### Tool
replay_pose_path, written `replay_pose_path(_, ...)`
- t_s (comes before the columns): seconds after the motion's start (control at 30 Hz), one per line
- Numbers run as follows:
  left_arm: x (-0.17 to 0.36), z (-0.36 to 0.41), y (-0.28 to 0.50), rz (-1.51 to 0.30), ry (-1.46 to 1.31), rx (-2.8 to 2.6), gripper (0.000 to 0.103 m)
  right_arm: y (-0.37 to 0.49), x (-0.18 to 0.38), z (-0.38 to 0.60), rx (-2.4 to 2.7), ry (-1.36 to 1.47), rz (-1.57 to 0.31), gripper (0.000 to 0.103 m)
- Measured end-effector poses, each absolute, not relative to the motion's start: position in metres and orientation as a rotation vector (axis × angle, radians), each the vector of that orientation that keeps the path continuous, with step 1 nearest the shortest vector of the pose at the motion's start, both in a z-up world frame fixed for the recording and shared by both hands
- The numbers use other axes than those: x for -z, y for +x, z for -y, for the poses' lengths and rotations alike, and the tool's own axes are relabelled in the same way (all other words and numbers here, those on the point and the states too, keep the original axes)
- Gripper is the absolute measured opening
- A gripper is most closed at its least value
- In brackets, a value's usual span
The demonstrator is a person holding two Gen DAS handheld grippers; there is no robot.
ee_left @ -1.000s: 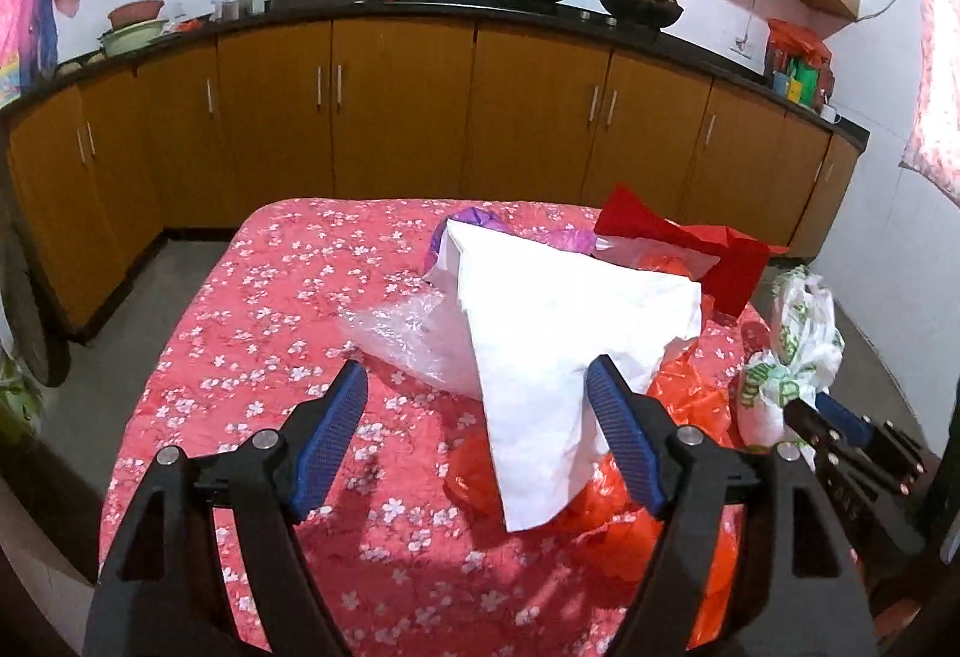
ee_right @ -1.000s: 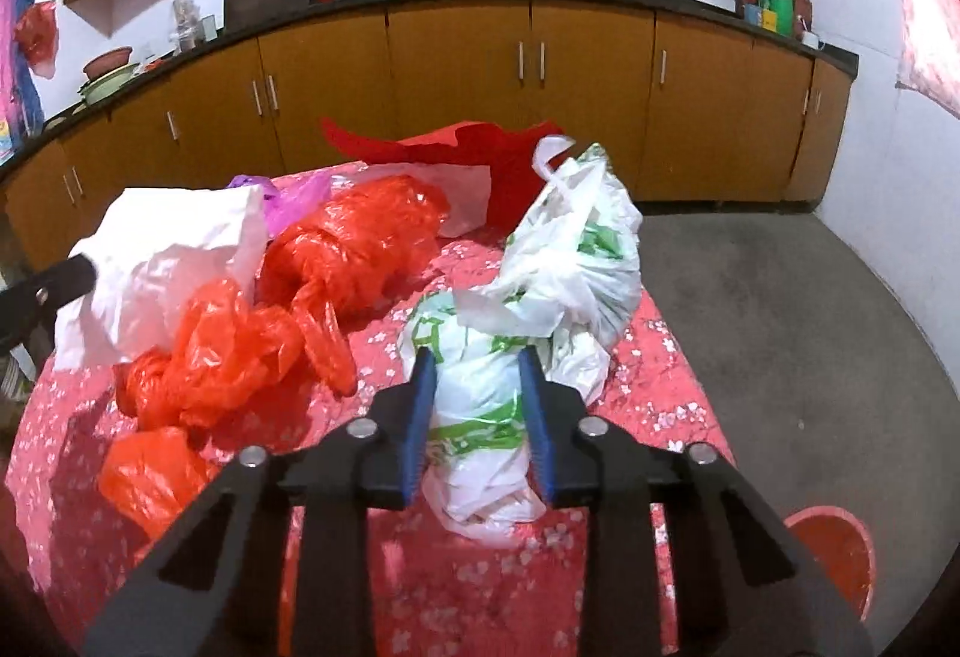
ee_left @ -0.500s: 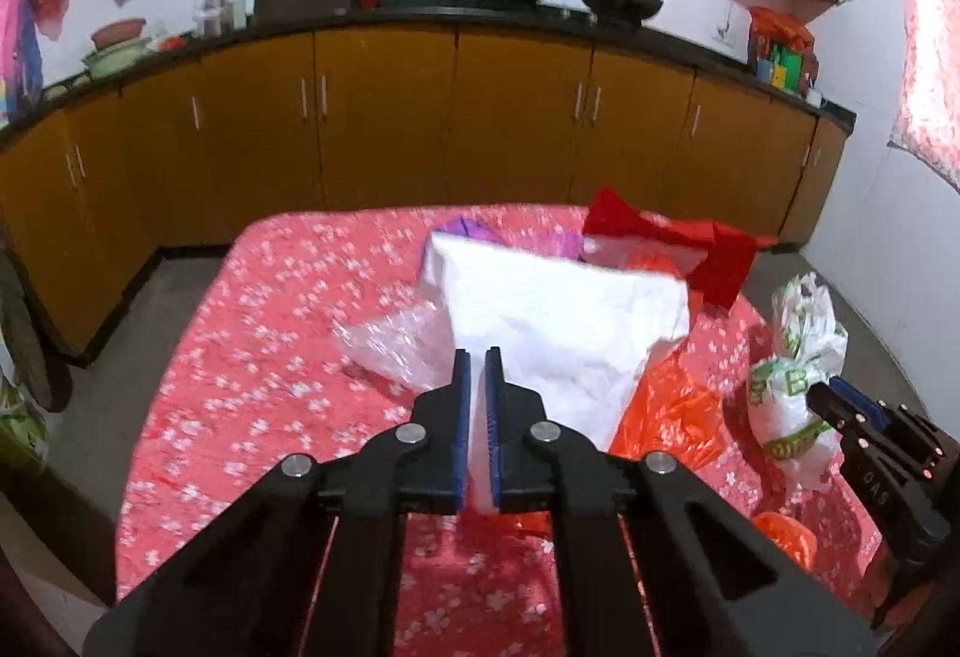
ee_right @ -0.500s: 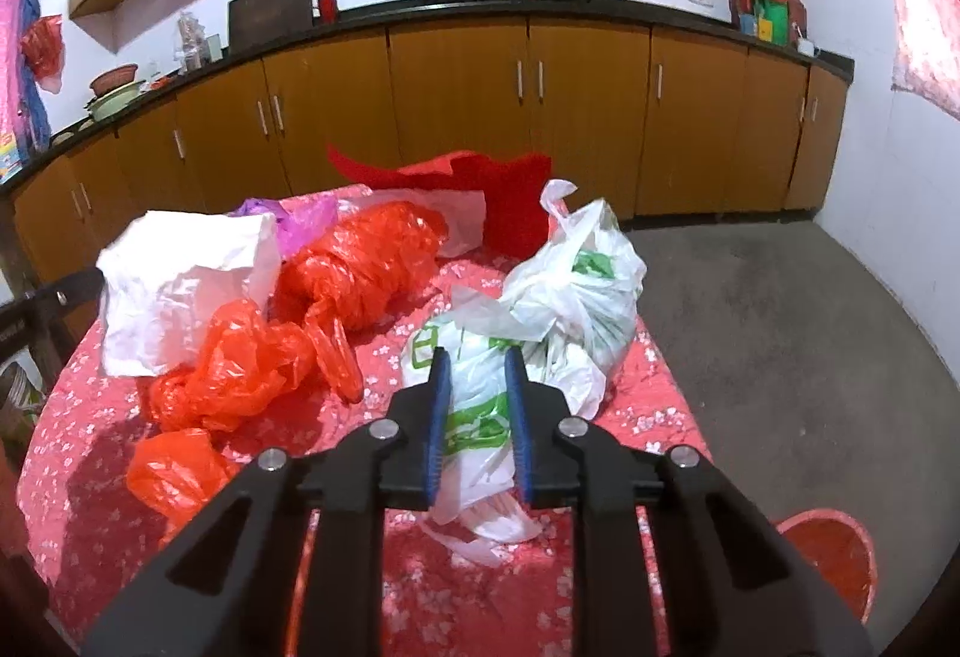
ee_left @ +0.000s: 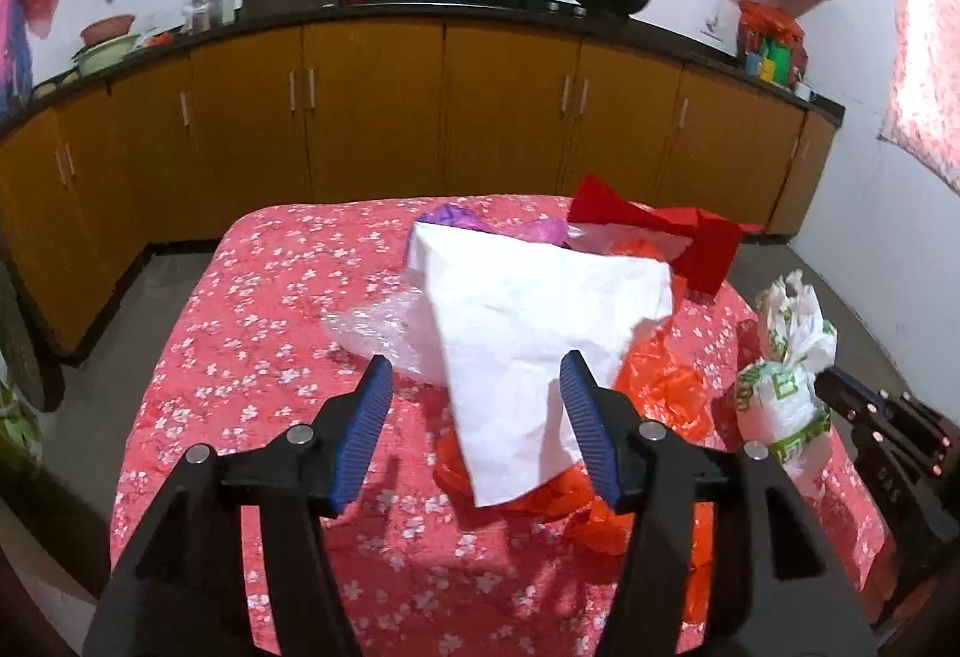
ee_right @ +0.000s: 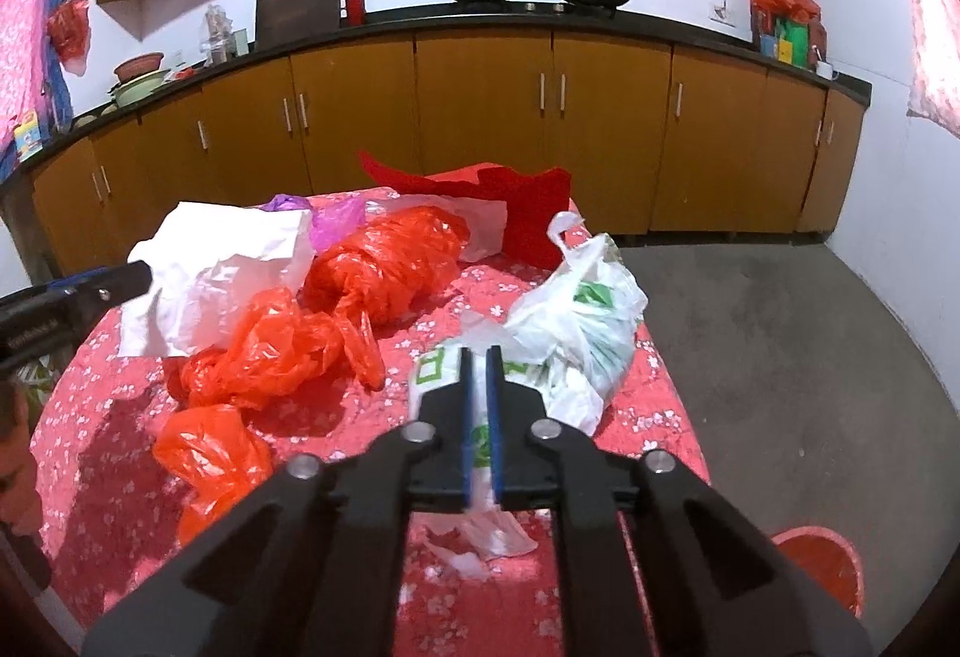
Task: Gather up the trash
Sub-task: 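Grasp the green-printed white bag with the right gripper while the left gripper grasps white paper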
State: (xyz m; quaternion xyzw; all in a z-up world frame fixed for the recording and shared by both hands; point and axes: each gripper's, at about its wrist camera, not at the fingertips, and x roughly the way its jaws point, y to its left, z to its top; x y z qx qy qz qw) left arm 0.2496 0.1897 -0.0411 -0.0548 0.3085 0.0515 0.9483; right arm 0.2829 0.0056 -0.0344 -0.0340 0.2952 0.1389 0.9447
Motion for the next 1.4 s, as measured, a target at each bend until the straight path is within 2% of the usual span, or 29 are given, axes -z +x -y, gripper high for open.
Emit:
replay_pose_path(0.07, 0.045, -0.186, 0.255, -0.645, -0.103, -0.102, 0.059, 0.284, 0.035, -0.007, -0.275, -0.073, -0.603, 0.03)
replay_pose_path(0.13, 0.049, -0.187, 0.259, -0.662, -0.108, -0.098, 0.055, 0.284, 0.037, -0.007, -0.266, -0.075, -0.61, 0.032)
replay_pose_path(0.17, 0.051, -0.187, 0.261, -0.672, -0.115, -0.091, 0.048, 0.285, 0.038, -0.006, -0.26, -0.077, -0.614, 0.033)
replay_pose_path(0.2, 0.054, -0.188, 0.263, -0.685, -0.121, -0.083, 0.024, 0.285, 0.04, -0.005, -0.256, -0.078, -0.617, 0.034)
replay_pose_path(0.23, 0.055, -0.188, 0.264, -0.697, -0.126, -0.075, 0.01, 0.285, 0.041, -0.004, -0.252, -0.078, -0.619, 0.034)
replay_pose_path(0.3, 0.055, -0.188, 0.262, -0.69, -0.12, -0.073, 0.004, 0.285, 0.043, -0.002, -0.239, -0.081, -0.617, 0.036)
replay_pose_path(0.57, 0.033, -0.205, 0.247, -0.606, -0.115, -0.138, 0.0, 0.287, 0.048, 0.01, -0.19, -0.06, -0.62, 0.057)
replay_pose_path(0.77, 0.021, -0.216, 0.244, -0.574, -0.124, -0.152, 0.0, 0.296, 0.055, 0.01, -0.205, -0.035, -0.688, 0.062)
replay_pose_path(0.83, 0.019, -0.219, 0.243, -0.568, -0.124, -0.157, 0.0, 0.297, 0.058, 0.009, -0.212, -0.03, -0.7, 0.058)
replay_pose_path(0.87, 0.018, -0.221, 0.241, -0.564, -0.123, -0.162, 0.0, 0.296, 0.059, 0.008, -0.221, -0.033, -0.695, 0.048)
replay_pose_path(0.93, 0.015, -0.225, 0.239, -0.556, -0.128, -0.171, 0.0, 0.295, 0.058, 0.006, -0.234, -0.041, -0.692, 0.039)
replay_pose_path(1.0, 0.014, -0.227, 0.237, -0.55, -0.131, -0.178, 0.0, 0.293, 0.055, 0.006, -0.252, -0.047, -0.681, 0.018)
replay_pose_path(1.03, 0.012, -0.229, 0.236, -0.545, -0.132, -0.182, 0.0, 0.293, 0.052, 0.008, -0.269, -0.044, -0.677, 0.003)
replay_pose_path(1.4, -0.017, -0.232, 0.224, -0.469, -0.118, -0.191, 0.0, 0.275, 0.02, 0.019, -0.306, -0.019, -0.576, 0.002)
